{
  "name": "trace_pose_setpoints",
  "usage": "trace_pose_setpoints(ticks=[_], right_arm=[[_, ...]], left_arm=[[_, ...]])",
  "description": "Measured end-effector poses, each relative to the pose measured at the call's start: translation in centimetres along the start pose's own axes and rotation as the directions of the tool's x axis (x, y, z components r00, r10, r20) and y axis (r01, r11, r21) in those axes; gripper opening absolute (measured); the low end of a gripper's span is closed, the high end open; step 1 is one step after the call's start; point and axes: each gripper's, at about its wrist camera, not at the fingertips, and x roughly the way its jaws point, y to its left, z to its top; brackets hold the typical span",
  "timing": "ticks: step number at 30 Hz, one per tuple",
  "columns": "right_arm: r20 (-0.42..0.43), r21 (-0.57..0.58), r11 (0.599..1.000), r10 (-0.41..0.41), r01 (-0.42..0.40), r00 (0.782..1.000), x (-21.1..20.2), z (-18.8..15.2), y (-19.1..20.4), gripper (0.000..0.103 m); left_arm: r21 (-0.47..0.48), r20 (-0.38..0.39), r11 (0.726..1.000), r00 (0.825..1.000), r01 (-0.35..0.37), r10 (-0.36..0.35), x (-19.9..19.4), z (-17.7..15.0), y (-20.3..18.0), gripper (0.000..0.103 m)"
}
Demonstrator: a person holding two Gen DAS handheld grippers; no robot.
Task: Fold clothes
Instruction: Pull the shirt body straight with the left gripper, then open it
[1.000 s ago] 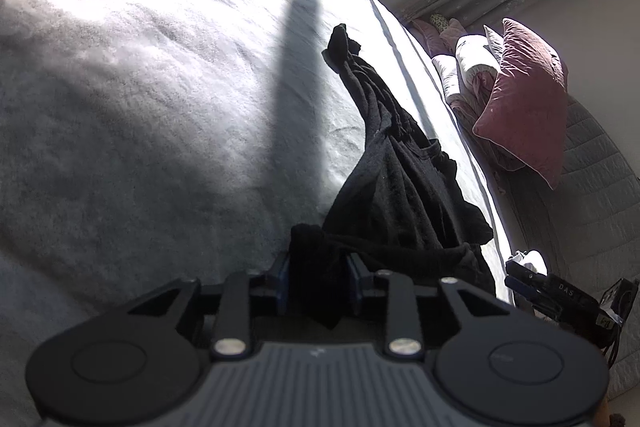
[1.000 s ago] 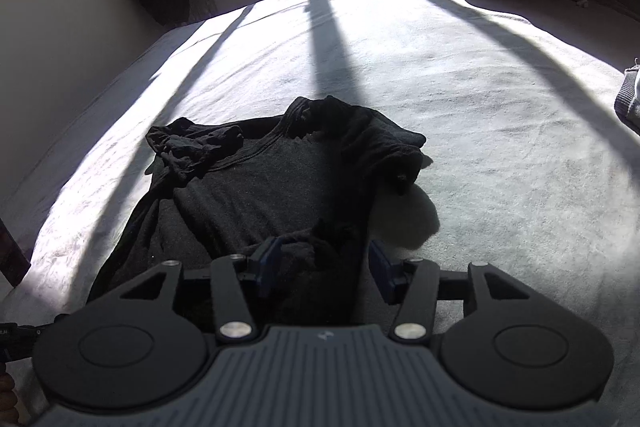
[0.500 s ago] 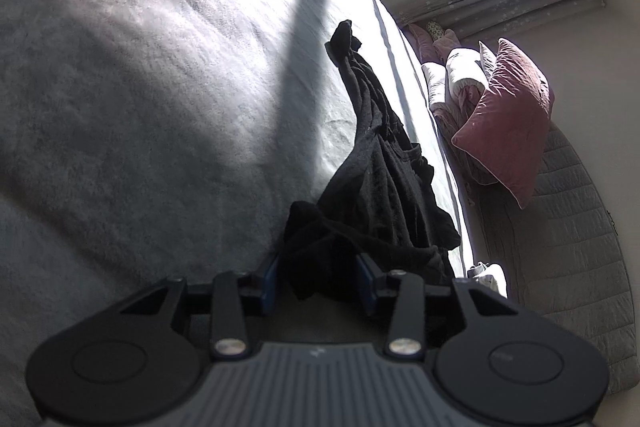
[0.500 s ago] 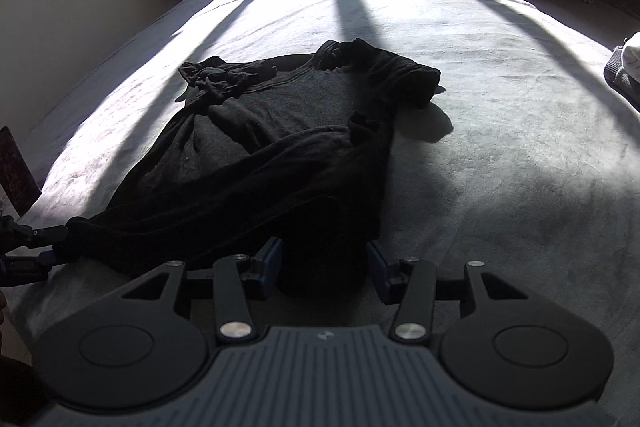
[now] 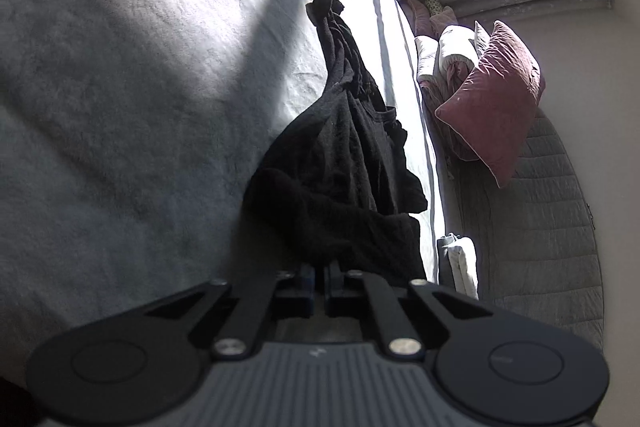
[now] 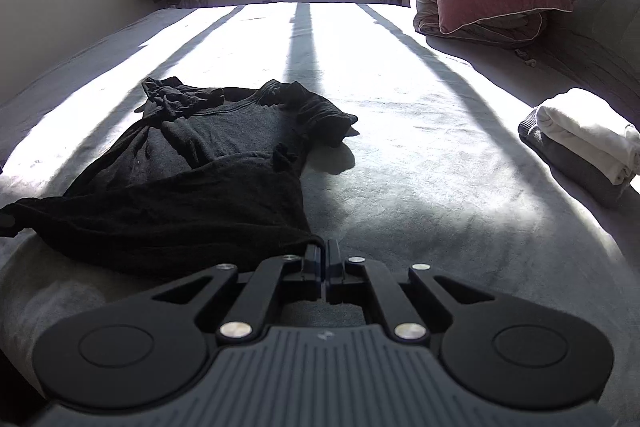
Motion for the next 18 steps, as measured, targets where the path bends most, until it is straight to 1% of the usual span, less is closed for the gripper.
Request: trace_pose_setpoints(ticks=[3, 9, 14, 18], right_arm=[[0.028, -0.036, 0.999, -0.031, 0.032, 0.999, -1.8, -0.5, -0.9, 0.002], [0.037, -0.065, 0.996, -0.051, 0.053, 0.998, -4.7, -2.1, -2.4, 0.002], [0.011, -0.092, 0.994, -0.053, 0.054, 0.999, -6.7, -4.2, -3.0, 0.002], [-0.041, -0.112, 0.993, -0.038, 0.033, 0.998, -7.8, -6.2, -3.0, 0.002]], left_arm=[[0.047, -0.027, 0.999, 1.0, 0.002, -0.001, -1.2, -1.3, -1.1, 0.003], [0.166, -0.119, 0.986, 0.992, -0.016, 0.037, -2.4, -4.0, -2.6, 0.003], [0.283, -0.175, 0.956, 0.976, -0.074, 0.127, -2.4, -5.7, -3.2, 0.003], [0.325, -0.19, 0.937, 0.961, -0.13, 0.199, -2.2, -5.9, -2.4, 0.003]])
